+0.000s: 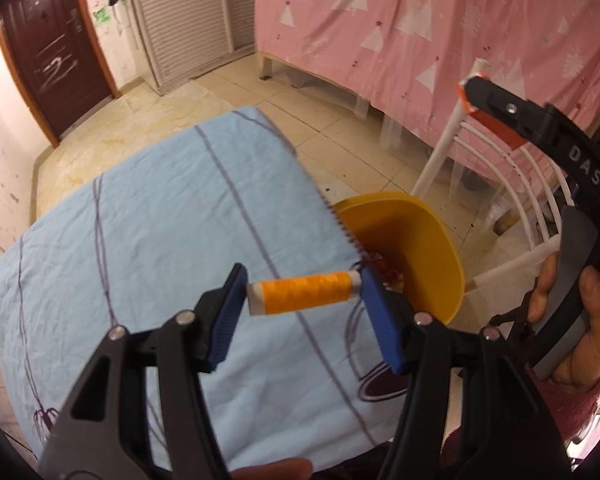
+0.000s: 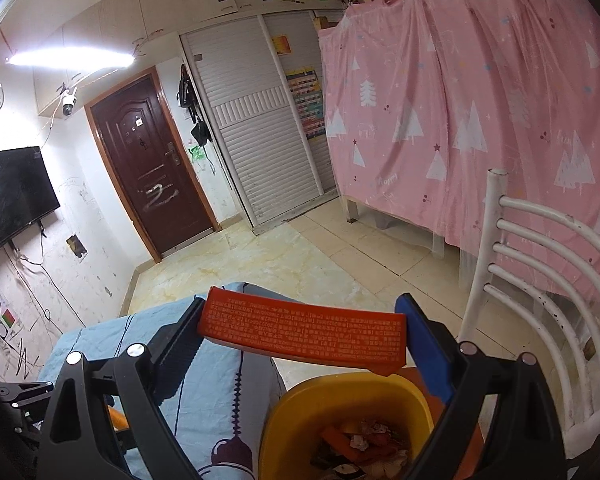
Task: Collect trash
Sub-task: 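Carry the spool and orange box over the yellow bin, then open both tools to drop the spool and box into the bin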
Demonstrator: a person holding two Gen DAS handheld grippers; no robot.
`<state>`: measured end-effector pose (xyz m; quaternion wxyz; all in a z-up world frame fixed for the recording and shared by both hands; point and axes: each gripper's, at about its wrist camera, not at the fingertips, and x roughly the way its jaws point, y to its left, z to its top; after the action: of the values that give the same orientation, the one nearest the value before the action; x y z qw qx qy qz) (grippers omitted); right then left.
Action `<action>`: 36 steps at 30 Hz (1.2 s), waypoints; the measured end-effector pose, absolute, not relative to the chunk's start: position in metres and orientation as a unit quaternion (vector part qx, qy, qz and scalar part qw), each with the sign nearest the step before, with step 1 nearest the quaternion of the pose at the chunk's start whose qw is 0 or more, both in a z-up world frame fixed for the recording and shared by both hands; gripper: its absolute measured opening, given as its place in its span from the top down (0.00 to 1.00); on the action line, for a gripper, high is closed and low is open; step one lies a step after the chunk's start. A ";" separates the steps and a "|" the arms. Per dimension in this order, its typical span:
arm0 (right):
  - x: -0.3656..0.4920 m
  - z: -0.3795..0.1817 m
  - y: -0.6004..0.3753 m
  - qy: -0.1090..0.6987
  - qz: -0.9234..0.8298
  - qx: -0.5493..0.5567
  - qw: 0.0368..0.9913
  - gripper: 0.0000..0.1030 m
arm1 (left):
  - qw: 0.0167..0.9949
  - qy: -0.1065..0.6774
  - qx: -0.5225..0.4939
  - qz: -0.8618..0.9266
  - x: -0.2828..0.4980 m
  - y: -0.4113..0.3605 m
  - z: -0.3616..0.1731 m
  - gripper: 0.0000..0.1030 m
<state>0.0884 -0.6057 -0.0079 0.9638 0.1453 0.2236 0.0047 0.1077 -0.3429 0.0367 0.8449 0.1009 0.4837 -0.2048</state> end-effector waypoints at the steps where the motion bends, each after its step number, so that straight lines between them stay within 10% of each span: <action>1: 0.088 -0.009 -0.608 0.223 0.004 0.147 0.964 0.17 | 0.843 0.485 0.102 -0.208 0.108 -0.347 0.037 0.45; 24: 0.083 -0.018 -0.640 0.205 -0.001 0.208 0.956 0.10 | 0.792 0.511 0.079 -0.324 0.105 -0.424 0.007 0.45; 27: 0.081 -0.016 -0.637 0.201 -0.001 0.211 0.957 0.10 | 0.788 0.509 0.080 -0.339 0.104 -0.431 0.006 0.29; 36: 0.083 -0.015 -0.636 0.196 0.000 0.209 0.958 0.09 | 0.791 0.501 0.081 -0.342 0.103 -0.423 0.007 0.24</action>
<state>0.0831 -0.6359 -0.0148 0.9581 0.2094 0.1956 0.0005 0.1028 -0.4225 0.0067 0.7911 0.0807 0.5006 -0.3421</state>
